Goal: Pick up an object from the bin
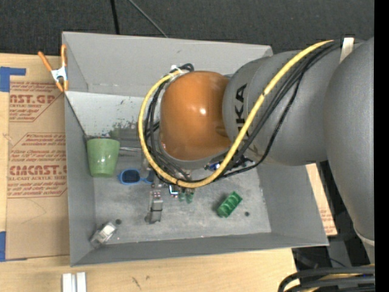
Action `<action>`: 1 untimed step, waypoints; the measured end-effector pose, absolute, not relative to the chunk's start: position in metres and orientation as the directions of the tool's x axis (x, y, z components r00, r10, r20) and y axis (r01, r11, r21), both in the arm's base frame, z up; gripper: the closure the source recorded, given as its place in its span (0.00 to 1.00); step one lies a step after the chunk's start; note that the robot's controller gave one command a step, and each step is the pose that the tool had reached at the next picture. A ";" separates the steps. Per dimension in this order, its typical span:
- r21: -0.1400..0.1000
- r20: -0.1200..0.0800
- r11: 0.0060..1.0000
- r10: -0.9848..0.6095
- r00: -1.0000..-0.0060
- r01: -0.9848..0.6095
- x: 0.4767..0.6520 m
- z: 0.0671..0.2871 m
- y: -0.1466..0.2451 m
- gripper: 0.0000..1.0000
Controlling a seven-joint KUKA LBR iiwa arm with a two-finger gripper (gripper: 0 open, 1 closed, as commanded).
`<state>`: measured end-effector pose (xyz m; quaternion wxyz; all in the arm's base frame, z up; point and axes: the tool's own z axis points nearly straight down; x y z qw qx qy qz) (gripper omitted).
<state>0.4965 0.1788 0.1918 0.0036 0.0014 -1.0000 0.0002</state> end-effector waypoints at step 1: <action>-0.002 0.000 0.999 0.039 -0.999 0.039 0.555 0.131 0.140 0.00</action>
Offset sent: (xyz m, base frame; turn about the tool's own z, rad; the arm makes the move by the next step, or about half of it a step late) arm 0.0573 -0.0367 -0.0564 0.0383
